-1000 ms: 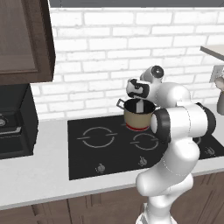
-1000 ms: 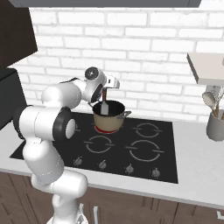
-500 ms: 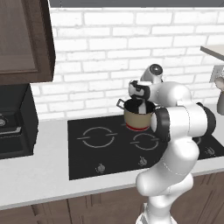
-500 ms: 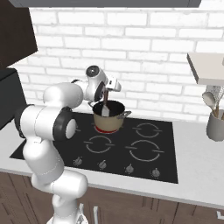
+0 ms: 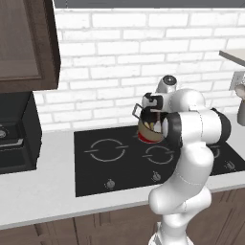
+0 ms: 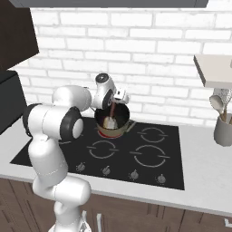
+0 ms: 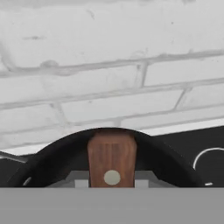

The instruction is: Put the sweet potato and potato in the pot. Retrieve the spatula and lightly stir the vegetables in the pot.

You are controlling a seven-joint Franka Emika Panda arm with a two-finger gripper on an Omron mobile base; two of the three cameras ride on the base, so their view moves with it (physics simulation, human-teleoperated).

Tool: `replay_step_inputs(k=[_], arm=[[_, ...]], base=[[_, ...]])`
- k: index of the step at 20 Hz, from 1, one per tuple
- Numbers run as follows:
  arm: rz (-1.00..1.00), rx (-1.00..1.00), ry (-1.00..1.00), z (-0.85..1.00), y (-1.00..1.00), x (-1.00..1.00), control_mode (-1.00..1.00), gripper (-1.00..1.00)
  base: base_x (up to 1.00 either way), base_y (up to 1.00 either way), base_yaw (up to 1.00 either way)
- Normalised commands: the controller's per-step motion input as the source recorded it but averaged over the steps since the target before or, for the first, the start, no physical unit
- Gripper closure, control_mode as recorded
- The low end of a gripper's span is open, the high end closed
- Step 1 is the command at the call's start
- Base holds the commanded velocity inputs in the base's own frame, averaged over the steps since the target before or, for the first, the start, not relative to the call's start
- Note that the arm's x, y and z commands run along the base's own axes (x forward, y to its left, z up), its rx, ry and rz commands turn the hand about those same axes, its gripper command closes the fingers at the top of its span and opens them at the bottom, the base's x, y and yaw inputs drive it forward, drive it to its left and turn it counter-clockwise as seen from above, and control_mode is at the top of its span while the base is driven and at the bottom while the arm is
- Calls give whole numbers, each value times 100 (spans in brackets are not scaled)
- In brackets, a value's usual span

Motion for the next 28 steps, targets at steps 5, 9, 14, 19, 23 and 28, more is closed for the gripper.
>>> replay_step_inputs(k=[5,9,14,19,23,28], arm=[[0,6,-4,-12,0,56,-100,100],[0,2,-14,-9,0,41,-100,100],[1,3,-15,-50,0,14,-100,100],[12,12,-16,-37,8,6,-100,100],[13,4,-21,-64,-22,22,-100,100],[12,-6,-29,-96,-50,12,-100,100]], base=[[0,0,0],[0,0,0],[0,0,0],[0,0,0],[0,0,0],[0,0,0]])
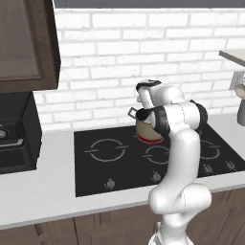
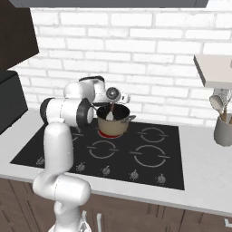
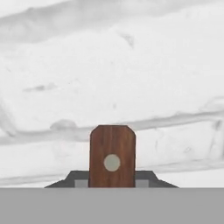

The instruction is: Put the sweet potato and potato in the pot. Retrieve the spatula and lightly stir the vegetables in the pot.

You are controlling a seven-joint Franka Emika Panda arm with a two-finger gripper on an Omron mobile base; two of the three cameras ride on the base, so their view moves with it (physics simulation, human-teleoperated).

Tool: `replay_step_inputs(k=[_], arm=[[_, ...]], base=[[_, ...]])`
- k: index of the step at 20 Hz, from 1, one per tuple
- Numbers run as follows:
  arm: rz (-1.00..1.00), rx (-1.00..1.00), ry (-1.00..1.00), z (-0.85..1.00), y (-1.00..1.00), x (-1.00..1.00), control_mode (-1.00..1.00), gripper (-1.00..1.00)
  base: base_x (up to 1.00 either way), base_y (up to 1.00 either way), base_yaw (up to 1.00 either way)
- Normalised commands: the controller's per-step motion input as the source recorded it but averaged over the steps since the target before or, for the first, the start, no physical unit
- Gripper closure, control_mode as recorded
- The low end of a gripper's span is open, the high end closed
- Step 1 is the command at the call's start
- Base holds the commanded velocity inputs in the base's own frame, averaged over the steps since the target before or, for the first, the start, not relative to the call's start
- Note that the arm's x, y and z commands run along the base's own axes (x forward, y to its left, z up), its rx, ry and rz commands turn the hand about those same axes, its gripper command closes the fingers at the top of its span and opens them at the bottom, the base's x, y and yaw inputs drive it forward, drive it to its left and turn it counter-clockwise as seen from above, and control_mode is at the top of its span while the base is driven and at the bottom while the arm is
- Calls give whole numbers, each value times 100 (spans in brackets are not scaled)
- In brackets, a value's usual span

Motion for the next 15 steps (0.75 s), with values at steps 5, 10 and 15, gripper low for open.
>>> replay_step_inputs(k=[5,10,15], arm=[[3,-29,-22,-39,-43,-12,-100,100],[3,-16,-11,-3,5,-1,-100,100],[4,1,1,0,19,1,-100,100]], base=[[0,0,0],[0,0,0],[0,0,0]])
